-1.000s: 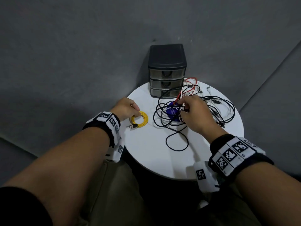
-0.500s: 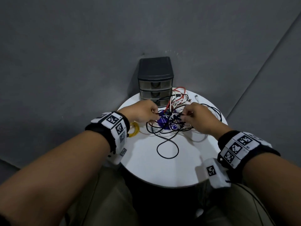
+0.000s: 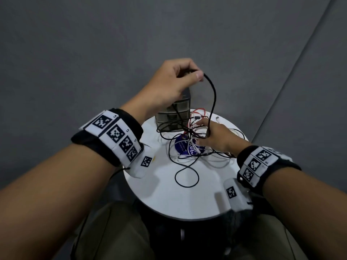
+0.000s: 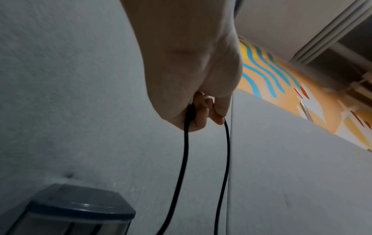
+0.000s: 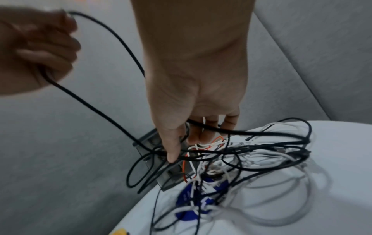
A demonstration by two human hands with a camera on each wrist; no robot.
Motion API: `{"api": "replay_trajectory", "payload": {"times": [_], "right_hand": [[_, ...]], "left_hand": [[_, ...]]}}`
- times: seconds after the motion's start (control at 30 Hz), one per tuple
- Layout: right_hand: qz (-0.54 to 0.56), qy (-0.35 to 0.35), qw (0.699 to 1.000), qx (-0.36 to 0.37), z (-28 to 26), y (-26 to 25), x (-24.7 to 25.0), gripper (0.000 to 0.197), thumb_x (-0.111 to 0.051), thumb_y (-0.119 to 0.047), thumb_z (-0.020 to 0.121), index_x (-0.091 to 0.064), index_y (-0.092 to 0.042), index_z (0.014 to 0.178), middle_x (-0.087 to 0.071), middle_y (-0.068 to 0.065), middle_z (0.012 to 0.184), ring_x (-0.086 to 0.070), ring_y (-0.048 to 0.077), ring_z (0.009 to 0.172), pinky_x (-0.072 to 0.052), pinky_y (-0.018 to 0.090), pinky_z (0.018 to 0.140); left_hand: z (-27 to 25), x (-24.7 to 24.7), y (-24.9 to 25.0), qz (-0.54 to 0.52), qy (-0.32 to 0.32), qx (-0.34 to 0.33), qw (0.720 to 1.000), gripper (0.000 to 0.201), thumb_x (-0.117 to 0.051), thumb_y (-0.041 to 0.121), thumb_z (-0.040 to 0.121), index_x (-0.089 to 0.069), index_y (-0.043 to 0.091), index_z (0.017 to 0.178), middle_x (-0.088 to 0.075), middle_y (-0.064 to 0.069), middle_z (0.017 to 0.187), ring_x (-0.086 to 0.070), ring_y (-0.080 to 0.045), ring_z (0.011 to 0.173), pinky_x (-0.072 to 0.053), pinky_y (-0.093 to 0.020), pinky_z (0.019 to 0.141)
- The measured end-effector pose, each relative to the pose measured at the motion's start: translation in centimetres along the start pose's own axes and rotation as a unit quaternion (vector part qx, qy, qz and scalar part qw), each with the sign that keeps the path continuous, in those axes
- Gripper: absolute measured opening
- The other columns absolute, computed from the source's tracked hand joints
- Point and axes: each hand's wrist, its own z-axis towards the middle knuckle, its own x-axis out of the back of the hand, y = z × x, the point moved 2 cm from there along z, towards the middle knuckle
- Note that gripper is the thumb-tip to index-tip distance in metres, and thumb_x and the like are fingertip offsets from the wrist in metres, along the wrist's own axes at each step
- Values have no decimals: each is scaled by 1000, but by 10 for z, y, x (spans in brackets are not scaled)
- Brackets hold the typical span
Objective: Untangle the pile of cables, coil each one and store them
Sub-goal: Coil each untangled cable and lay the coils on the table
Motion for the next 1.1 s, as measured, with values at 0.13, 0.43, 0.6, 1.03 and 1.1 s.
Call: {"api": "replay_trajectory", "payload": {"times": [0.13, 0.43, 0.6, 1.03, 1.1], "right_hand": [[-47, -26, 998, -32, 0, 3, -7, 56, -79, -32, 82, -55, -29, 132, -65, -4, 115, -61, 22, 106, -49, 32, 89], [-253, 58, 964, -54, 11, -9, -20, 31, -67, -36, 89, -64, -21, 116, -64, 6, 119, -59, 31, 114, -46, 43, 95], [-304, 67, 950, -21, 13, -12, -12, 31, -53, -44, 100, -66, -22, 117, -48, 4, 129, -40, 33, 125, -33, 52, 98], [-53, 233, 968, 81, 3, -63, 116, 26, -46, -29, 105, -63, -19, 87, -50, -4, 67, -53, 27, 82, -32, 31, 71], [-10, 268, 958, 99, -2, -72, 129, 27, -47, -27, 105, -65, -16, 89, -46, -9, 63, -47, 21, 74, -29, 29, 67]], "left_hand": [[-1, 7, 6, 13, 16, 3, 1000, 12, -61, 6, 99, -66, -4, 94, -51, 21, 47, -44, 7, 43, -31, -5, 47], [-12, 9, -4, -42, -9, 51, 998, 16, -64, 14, 99, -70, 3, 90, -39, 14, 50, -25, -9, 49, -18, -26, 48], [-10, 14, -13, -54, 4, 68, 996, 12, -64, 12, 98, -69, 6, 89, -45, 14, 52, -31, -4, 45, -23, -22, 46], [-9, 15, -79, -3, 23, 210, 977, 89, -91, 41, 66, -44, 39, 141, -49, -3, 138, -48, -18, 132, -43, -40, 112], [-9, 9, -85, -14, -3, 239, 971, 122, -94, 44, 59, -18, 44, 154, -45, -7, 142, -49, -21, 132, -41, -41, 114]]}}
